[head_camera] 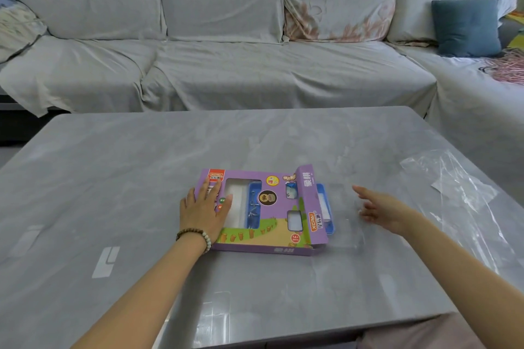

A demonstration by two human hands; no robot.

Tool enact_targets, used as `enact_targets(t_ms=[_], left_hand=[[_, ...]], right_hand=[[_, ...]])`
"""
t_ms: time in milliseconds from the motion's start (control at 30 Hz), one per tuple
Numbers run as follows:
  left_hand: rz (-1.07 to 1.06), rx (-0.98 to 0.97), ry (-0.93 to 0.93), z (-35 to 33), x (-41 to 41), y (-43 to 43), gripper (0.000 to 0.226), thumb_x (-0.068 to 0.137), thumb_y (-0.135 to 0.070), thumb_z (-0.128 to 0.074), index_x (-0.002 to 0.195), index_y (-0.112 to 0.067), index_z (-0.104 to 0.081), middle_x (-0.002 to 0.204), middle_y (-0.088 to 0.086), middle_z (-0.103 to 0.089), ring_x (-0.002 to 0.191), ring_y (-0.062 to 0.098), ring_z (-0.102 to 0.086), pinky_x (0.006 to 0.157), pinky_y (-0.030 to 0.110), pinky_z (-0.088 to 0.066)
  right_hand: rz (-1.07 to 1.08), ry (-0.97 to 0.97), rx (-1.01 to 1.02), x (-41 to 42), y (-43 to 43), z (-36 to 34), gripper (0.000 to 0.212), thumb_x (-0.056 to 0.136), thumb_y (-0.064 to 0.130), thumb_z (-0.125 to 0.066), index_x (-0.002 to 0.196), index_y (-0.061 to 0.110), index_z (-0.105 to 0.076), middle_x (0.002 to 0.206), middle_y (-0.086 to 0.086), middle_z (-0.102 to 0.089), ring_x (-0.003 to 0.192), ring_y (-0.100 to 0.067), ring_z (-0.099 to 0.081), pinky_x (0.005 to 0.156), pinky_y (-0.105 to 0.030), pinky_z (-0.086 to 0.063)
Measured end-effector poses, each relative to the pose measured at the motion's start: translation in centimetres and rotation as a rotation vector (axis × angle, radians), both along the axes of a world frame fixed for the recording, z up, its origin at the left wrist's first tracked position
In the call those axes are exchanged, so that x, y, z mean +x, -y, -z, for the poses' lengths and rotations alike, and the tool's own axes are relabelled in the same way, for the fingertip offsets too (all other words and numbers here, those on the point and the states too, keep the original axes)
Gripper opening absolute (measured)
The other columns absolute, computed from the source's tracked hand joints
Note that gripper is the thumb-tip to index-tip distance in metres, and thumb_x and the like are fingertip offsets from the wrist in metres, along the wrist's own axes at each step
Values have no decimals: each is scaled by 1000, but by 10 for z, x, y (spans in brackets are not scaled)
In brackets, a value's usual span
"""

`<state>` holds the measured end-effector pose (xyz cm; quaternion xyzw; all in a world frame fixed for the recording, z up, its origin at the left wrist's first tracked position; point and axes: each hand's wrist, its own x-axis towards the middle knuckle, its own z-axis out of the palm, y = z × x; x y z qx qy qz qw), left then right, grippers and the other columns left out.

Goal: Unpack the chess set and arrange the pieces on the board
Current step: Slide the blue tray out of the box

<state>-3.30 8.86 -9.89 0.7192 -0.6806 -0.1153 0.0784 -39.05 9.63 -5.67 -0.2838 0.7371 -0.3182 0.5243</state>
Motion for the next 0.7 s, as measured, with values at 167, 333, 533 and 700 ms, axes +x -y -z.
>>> enact_targets(t_ms=[167, 333, 533, 700], left_hand=[[161, -94, 47, -6, -23, -13, 96, 66, -80, 13, 147, -31, -6, 156, -5, -3, 143, 24, 6, 114, 45, 4], [389, -29, 163, 6, -54, -28, 105, 48, -91, 16, 142, -45, 9, 154, -11, 12, 140, 26, 20, 111, 55, 10], [323, -25, 161, 8, -30, -13, 102, 45, -94, 13, 139, -52, 8, 154, -11, 12, 138, 29, 25, 111, 56, 10], [253, 3, 152, 6, 8, -2, 106, 41, -96, 10, 138, -54, 3, 155, -10, 9, 140, 31, 19, 113, 53, 7]], right_hand=[[-365, -707, -376, 17, -14, 14, 51, 96, 39, -41, 139, 12, -39, 148, -9, -35, 137, -22, -30, 113, -33, -19], [-765, -799, -453, 47, -31, 40, 108, 60, 87, 16, 148, 27, -3, 149, 21, 2, 136, 5, 9, 113, -20, 6], [-783, -1010, -444, 28, -32, 49, 99, 67, 80, 19, 149, 29, -3, 154, 18, 3, 138, 6, 12, 115, -23, 9], [-755, -1044, -435, 13, -30, 44, 95, 71, 77, 16, 149, 28, -4, 156, 14, -1, 137, 5, 11, 116, -26, 8]])
